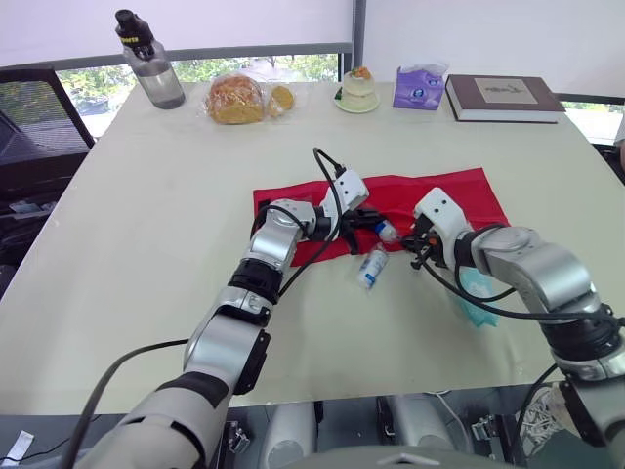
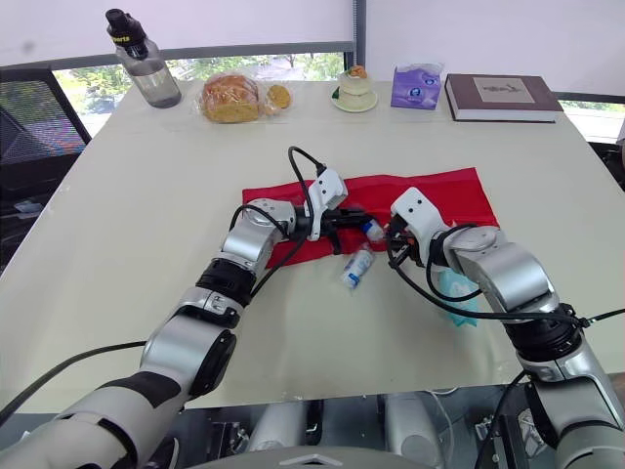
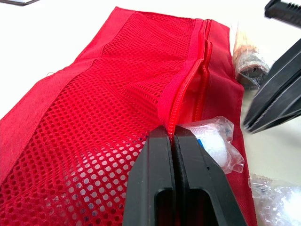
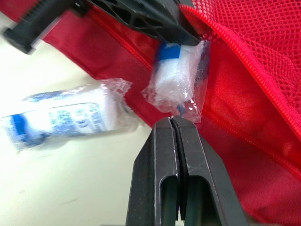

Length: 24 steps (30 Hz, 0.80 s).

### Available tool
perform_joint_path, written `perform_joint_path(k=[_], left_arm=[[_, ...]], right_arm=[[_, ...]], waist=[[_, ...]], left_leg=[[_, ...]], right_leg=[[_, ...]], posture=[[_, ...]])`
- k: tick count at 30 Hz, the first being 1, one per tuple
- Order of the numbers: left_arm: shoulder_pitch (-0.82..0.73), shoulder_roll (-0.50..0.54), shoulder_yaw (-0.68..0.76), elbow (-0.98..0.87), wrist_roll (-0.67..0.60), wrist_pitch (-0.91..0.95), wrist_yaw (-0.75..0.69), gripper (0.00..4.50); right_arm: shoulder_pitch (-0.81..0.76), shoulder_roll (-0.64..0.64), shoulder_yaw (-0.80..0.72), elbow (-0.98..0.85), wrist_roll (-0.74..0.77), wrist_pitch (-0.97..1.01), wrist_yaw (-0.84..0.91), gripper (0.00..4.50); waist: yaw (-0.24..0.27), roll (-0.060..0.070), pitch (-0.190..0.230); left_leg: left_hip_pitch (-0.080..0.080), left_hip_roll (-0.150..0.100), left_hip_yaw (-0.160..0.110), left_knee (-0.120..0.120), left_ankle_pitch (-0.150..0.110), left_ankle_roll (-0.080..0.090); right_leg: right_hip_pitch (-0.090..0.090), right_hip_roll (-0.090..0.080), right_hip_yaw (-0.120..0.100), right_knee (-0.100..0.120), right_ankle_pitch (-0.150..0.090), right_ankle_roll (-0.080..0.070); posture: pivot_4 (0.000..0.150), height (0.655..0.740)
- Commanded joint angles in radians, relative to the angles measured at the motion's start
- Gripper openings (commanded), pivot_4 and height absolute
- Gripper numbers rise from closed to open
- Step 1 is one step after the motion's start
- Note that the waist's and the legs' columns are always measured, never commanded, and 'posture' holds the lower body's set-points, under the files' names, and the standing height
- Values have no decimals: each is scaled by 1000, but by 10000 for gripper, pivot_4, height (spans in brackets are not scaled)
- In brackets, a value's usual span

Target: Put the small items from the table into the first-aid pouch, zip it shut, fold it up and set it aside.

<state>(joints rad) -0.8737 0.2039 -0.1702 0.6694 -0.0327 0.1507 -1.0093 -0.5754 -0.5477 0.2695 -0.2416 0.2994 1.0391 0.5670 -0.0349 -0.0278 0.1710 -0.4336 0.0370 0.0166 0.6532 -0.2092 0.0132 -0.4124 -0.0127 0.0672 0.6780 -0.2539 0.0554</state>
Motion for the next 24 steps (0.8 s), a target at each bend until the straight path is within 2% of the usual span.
perform_joint_path(k=[1,7,16,20,24], left_arm=[[-5,-2,-13,-47,-10,5,-15,0],[5,-8,-31,-90,-13,28,-26,0],[25,-16,-48,-149,-20,61,-35,0],[32,-10,-44,-153,-19,62,-32,0],[35,-1,-34,-142,-18,56,-22,0]], right_arm=[[-37,49,3,54,-29,-86,-8,295],[-73,93,22,176,-83,-208,15,295],[-149,241,11,378,-144,-427,9,295],[-145,279,-3,405,-158,-484,6,295],[-114,264,-12,372,-160,-482,26,295]], waist=[[-1,0,0],[1,0,0],[-5,0,0],[-5,0,0],[-5,0,0]], left_leg=[[0,0,0,0,0,0],[0,0,0,0,0,0],[0,0,0,0,0,0],[0,0,0,0,0,0],[0,0,0,0,0,0]], right_leg=[[0,0,0,0,0,0],[0,0,0,0,0,0],[0,0,0,0,0,0],[0,0,0,0,0,0],[0,0,0,0,0,0]], posture=[[1500,7400],[1500,7400],[1500,7400],[1500,7400],[1500,7400]])
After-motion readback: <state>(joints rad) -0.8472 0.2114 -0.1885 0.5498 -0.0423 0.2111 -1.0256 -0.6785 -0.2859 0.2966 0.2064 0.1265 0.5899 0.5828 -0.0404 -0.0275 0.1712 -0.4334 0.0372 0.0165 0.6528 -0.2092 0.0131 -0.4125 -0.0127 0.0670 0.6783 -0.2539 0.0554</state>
